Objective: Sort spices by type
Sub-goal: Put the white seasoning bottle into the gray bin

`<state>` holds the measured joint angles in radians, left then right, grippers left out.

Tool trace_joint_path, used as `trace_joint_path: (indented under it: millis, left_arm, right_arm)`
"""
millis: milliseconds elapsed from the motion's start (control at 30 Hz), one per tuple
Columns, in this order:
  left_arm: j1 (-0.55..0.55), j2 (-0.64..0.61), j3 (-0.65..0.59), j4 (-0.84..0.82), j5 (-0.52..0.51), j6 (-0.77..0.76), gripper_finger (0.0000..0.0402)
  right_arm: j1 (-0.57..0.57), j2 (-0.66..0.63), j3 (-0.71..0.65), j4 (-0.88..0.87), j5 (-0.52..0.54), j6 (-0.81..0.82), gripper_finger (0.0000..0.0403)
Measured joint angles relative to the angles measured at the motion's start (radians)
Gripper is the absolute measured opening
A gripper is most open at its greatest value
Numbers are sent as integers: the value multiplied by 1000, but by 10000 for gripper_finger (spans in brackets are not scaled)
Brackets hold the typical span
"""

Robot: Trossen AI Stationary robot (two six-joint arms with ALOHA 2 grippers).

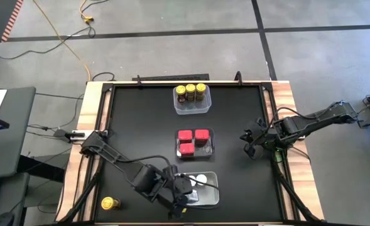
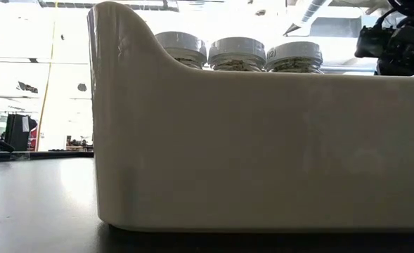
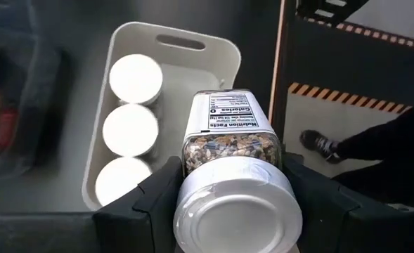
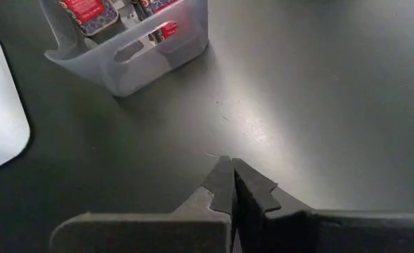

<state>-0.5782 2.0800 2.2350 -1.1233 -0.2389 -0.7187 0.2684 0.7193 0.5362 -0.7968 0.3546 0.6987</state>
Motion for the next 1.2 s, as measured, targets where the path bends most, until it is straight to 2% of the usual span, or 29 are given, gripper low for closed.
trace_joint_path:
  millis: [633,1200]
  left_arm:
    - [4,0,-191,122,9,-17,200]
    - [23,0,-318,169,70,-54,200]
  right_arm:
    - [0,0,0,-73,1,0,27]
    - [0,0,0,-70,2,0,27]
